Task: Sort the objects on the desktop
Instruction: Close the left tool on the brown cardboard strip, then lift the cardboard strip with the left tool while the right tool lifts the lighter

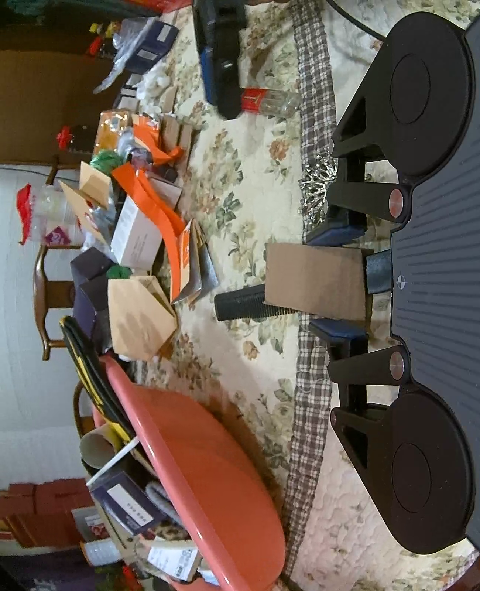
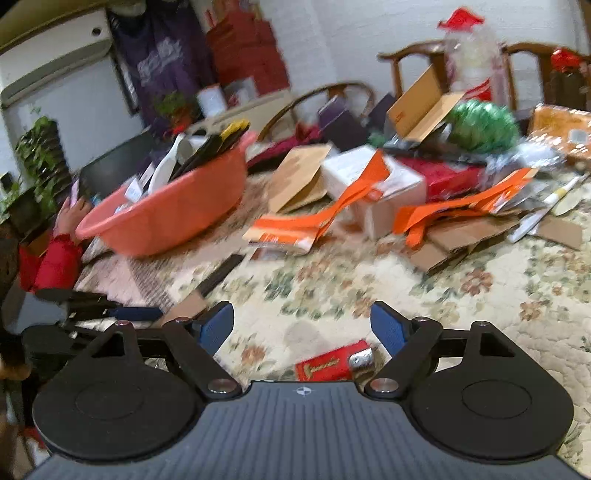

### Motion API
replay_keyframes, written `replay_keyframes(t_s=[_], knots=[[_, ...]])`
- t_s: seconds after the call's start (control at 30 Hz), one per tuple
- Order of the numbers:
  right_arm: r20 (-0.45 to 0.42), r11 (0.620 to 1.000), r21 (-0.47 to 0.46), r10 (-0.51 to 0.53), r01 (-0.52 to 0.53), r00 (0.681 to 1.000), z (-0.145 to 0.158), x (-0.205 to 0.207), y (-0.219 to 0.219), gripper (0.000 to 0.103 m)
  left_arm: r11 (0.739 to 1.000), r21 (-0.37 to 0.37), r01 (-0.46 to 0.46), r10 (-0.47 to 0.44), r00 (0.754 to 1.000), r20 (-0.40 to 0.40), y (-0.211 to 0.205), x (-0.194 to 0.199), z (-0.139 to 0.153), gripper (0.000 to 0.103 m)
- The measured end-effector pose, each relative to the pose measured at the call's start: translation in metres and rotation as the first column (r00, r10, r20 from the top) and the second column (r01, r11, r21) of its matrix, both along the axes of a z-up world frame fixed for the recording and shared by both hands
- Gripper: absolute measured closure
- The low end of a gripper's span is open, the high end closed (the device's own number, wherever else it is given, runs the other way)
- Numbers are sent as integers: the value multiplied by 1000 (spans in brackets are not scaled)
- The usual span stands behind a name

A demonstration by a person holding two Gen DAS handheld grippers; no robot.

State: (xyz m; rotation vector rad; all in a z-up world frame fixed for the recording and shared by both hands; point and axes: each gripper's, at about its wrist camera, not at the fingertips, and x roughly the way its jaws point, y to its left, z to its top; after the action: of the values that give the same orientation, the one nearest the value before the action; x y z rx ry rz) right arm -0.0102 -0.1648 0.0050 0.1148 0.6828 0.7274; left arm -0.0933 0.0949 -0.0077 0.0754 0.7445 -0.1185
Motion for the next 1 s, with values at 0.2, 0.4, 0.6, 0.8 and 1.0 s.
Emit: replay_keyframes(t_s=[0.2, 0.4, 0.6, 0.8, 1.0], knots=[[8, 976, -182, 124, -120, 992, -5, -7, 12, 9, 998, -63, -10, 10, 1000, 4, 9, 0, 2, 61], [111, 953, -300, 82, -45, 991, -17, -22, 31, 19, 994, -109, -26, 28, 999, 19, 14, 0, 0, 61], [114, 950, -301, 123, -84, 986, -18, -18, 28, 17, 983, -179, -28, 30, 1000, 9, 25, 1, 1, 60], [102, 950, -292, 143, -107, 984, -20, -15, 27, 19, 982, -184, -29, 31, 999, 9, 25, 1, 0, 60], [76, 970, -235, 85, -65, 993, -12, -13, 22, 20, 980, -195, -44, 47, 999, 12, 25, 1, 2, 60]])
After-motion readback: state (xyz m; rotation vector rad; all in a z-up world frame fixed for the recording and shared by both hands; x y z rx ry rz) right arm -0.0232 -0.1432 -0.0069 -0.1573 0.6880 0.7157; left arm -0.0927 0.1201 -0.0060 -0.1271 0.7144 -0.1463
